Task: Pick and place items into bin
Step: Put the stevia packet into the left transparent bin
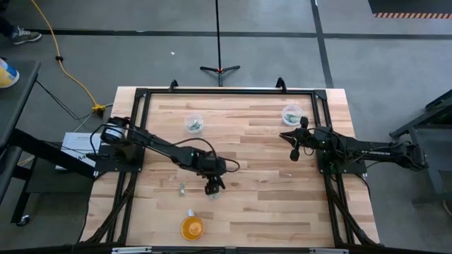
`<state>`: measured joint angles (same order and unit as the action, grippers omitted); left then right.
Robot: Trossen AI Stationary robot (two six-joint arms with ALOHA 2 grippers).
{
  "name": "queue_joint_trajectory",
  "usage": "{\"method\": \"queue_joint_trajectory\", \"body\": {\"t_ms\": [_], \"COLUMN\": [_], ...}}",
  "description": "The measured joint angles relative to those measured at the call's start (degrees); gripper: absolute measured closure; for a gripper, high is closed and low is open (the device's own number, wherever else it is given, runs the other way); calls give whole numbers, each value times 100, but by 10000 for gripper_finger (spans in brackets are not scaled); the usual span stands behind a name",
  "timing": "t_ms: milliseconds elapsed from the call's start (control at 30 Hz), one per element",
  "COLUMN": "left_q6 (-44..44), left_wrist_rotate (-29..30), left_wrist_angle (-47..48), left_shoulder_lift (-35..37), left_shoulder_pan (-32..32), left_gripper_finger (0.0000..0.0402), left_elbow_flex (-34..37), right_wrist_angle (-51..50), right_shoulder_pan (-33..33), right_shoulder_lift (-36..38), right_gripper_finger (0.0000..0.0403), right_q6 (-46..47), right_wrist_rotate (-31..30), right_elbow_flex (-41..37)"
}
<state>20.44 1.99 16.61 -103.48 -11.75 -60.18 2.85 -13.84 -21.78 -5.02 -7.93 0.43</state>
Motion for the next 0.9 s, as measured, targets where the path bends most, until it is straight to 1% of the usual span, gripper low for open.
{"method": "queue_joint_trajectory", "body": {"t_ms": [100, 200, 300, 367, 500, 633, 700, 767, 800, 900], "left_q6": [224, 294, 333, 319, 4, -373, -448, -721, -931, -1657], "left_wrist_rotate": [-6, 34, 55, 71, 79, 163, 304, 644, 816, 1266], "left_wrist_angle": [-49, -79, -79, -61, 28, 222, 441, 646, 740, 967], "left_shoulder_lift": [-144, -308, -396, -405, -415, -439, -466, -479, -478, -459], "left_shoulder_pan": [2, 7, 9, 11, 15, 55, 100, 152, 165, 281], "left_gripper_finger": [70, 71, 86, 105, 170, 260, 309, 357, 373, 371], "left_elbow_flex": [-6, -25, -32, -31, -57, -251, -420, -622, -752, -1096], "right_wrist_angle": [-2, -4, -4, -4, -4, -4, -4, -4, -4, -4], "right_shoulder_pan": [1, 2, 1, 1, 2, 0, 2, 2, 0, 2], "right_shoulder_lift": [0, 0, 0, 0, 0, 2, 2, 0, 2, 2], "right_gripper_finger": [379, 379, 376, 375, 377, 379, 378, 376, 376, 376], "right_q6": [-11, -24, -35, -37, -37, -39, -39, -39, -47, -59], "right_wrist_rotate": [0, 0, 0, -1, -2, -2, -2, -4, -4, -4], "right_elbow_flex": [1, 0, 0, 0, 0, 1, 0, 0, 0, 0]}}
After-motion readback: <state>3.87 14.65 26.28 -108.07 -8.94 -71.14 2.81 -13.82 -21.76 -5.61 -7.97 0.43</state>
